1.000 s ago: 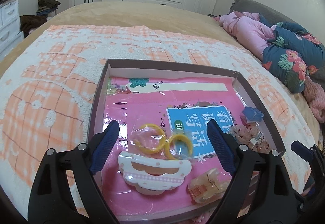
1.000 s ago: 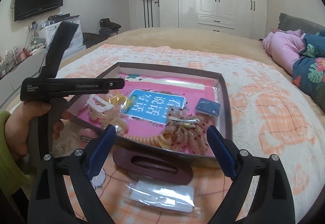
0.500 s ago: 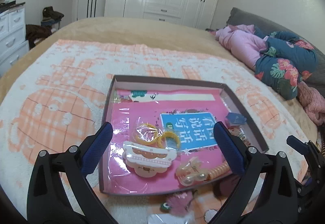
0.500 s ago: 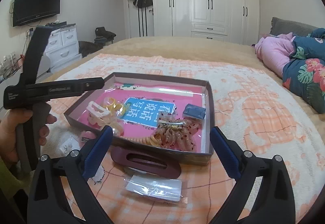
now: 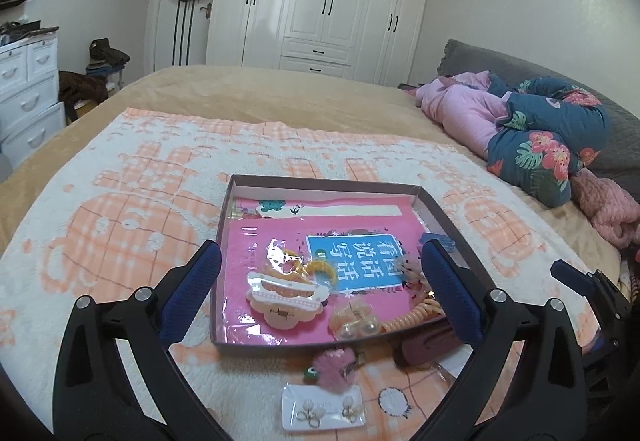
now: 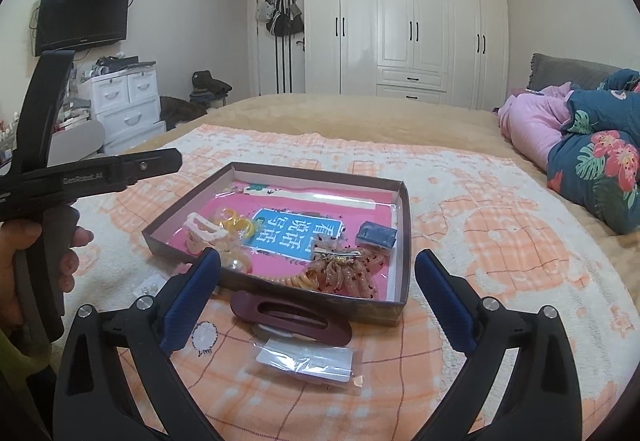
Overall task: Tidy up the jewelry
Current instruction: 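Withdraw both tools from the tray toward the remaining jewelry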
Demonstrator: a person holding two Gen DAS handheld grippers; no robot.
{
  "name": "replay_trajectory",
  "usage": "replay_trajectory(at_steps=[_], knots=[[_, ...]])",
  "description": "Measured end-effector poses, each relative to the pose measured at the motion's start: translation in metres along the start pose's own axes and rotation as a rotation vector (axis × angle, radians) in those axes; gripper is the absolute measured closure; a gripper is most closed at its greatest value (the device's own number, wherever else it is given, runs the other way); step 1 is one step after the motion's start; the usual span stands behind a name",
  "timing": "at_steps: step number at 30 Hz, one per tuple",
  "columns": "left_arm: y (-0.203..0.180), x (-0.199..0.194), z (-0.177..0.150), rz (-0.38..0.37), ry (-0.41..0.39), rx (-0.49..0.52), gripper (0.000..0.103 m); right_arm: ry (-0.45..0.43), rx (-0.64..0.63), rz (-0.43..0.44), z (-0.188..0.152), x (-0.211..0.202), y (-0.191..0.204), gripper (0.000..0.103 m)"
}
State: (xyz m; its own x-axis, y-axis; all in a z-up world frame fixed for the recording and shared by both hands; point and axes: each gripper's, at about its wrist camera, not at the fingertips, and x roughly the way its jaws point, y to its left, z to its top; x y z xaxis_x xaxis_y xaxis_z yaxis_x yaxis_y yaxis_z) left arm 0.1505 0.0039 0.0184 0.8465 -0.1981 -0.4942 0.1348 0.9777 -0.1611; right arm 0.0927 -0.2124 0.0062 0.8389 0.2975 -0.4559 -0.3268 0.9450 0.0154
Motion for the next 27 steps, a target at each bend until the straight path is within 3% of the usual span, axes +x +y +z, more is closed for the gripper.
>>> replay_trajectory(at_steps=[27], knots=[[0.017,-0.045,-0.041,0.046,-0.009,-0.007,0.011,0.006,-0.028,0.013,-0.013,-0.021,0.003,0.008]])
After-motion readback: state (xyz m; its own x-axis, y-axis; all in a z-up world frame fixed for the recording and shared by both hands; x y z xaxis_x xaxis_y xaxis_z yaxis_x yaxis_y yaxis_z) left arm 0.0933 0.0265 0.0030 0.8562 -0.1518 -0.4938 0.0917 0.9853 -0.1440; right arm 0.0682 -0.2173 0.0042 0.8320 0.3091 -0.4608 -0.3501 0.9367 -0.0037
